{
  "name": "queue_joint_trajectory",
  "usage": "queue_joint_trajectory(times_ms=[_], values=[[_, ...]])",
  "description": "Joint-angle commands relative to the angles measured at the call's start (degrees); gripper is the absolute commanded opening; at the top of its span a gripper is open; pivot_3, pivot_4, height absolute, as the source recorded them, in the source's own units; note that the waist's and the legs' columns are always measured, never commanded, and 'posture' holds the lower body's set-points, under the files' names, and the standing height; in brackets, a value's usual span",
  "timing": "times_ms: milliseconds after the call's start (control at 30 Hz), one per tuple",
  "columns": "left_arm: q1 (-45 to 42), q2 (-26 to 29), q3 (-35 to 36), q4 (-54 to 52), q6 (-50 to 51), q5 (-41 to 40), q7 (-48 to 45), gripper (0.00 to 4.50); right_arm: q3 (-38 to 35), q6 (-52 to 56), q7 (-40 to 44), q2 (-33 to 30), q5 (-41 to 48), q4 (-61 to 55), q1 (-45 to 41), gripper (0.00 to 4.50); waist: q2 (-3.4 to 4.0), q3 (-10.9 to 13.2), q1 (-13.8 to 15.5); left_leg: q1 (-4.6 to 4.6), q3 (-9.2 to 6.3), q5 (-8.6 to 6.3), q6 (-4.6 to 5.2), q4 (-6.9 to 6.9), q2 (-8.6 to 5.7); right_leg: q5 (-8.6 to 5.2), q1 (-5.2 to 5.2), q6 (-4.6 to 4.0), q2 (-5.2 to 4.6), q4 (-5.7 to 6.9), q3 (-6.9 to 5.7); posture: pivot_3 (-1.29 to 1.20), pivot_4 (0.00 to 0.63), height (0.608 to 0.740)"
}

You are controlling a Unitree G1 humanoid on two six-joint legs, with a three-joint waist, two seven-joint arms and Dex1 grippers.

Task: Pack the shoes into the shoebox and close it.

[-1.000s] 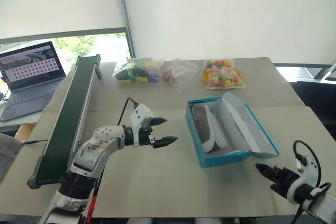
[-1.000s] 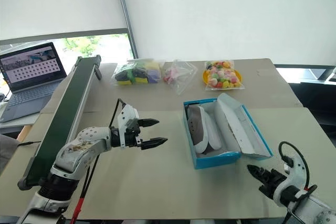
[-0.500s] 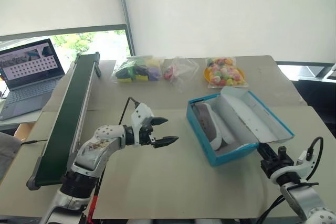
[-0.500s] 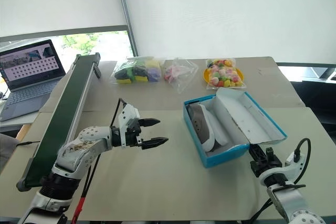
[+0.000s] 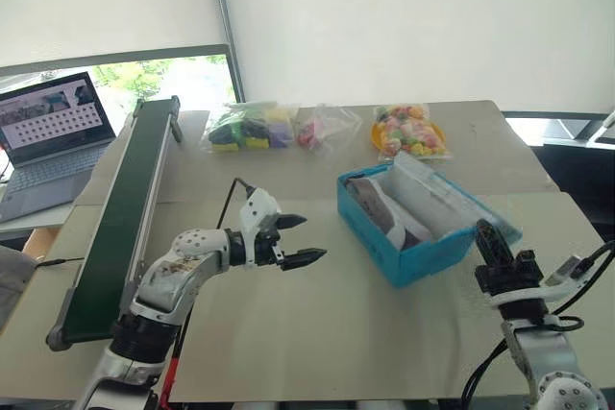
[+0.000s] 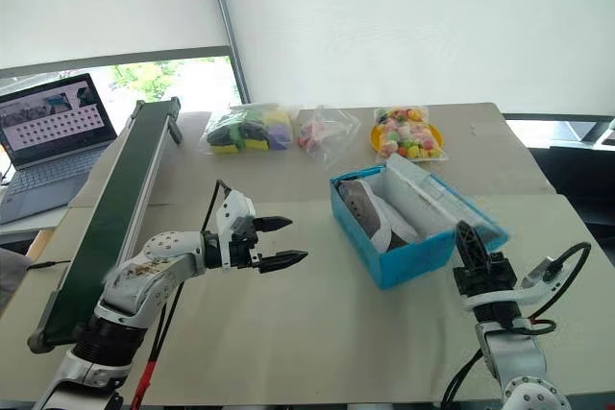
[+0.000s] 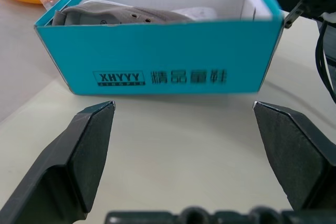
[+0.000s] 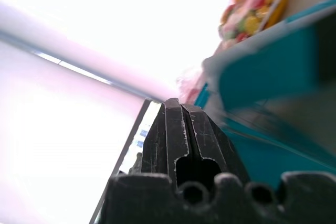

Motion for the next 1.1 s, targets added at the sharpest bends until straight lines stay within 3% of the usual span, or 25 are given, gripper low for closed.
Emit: queue_joint_trajectory(times_ms=[33, 300, 433, 533, 767, 867, 1100], values=[[-0.2, 0.6, 1.3, -1.9, -0.3, 0.0, 0.3, 4.5, 4.2, -0.9, 4.4, -3.5, 4.3, -4.3, 2.2, 0.05, -0.01, 0.0, 0.0, 0.0, 0.0, 0.0, 0.0, 0.0, -0.01, 0.0, 0.0, 0.0, -0.02, 0.0, 0.0, 0.0, 0.15, 0.661], [0.3, 1.3, 1.6, -2.2, -0.1, -0.3, 0.6, 4.5, 8.5, -0.1, 6.5, -13.0, 6.1, -6.0, 10.8, 0.05, -0.05, 0.0, 0.4, 0.0, -0.01, 0.0, 0.0, 0.0, -0.01, 0.0, 0.02, 0.0, -0.02, -0.03, -0.01, 0.0, 0.15, 0.661], [0.6, 1.6, 1.8, -2.5, 0.2, -0.6, 0.6, 4.5, 11.2, 2.2, 9.1, -21.0, -1.6, -3.0, 19.8, 0.05, -0.13, 0.1, 0.4, -0.02, 0.0, -0.05, 0.09, 0.0, -0.03, -0.02, 0.06, 0.03, -0.07, -0.1, -0.02, 0.0, 0.15, 0.661], [0.6, 1.8, 1.8, -2.5, 0.3, -0.6, 0.5, 4.5, 12.6, 2.7, 8.4, -23.7, -4.0, 0.9, 21.5, 0.05, -0.31, 0.2, 0.3, -0.02, 0.06, -0.06, 0.1, 0.0, -0.02, -0.03, 0.1, 0.04, -0.08, -0.17, 0.01, 0.0, 0.15, 0.661], [0.4, 1.8, 1.5, -2.5, 0.6, -0.7, 0.5, 4.5, 13.6, -1.5, -3.5, -20.3, -11.9, 14.6, 10.2, 0.05, -0.57, 0.4, 0.1, 0.1, 0.16, -0.06, 0.1, 0.0, 0.06, -0.06, 0.45, 0.01, 0.01, -0.29, 0.08, 0.0, 0.15, 0.661], [0.0, 1.7, 1.9, -2.9, 1.5, -0.9, 1.0, 4.5, 16.1, -1.0, -7.7, -18.5, -15.7, 12.1, 9.6, 0.05, -0.42, 0.3, 0.5, 0.07, 0.15, -0.06, 0.09, 0.0, 0.11, -0.1, 0.4, -0.11, 0.12, -0.15, 0.01, 0.0, 0.15, 0.661], [-0.4, 2.0, 2.6, -3.0, 2.8, -1.2, 1.1, 4.5, 18.6, 2.8, -10.2, -16.2, -8.9, 1.5, 9.2, 0.05, -0.11, 0.1, 0.3, -0.08, 0.08, -0.06, 0.1, 0.03, 0.02, -0.1, 0.0, -0.05, -0.04, 0.1, 0.1, 0.0, 0.15, 0.661]])
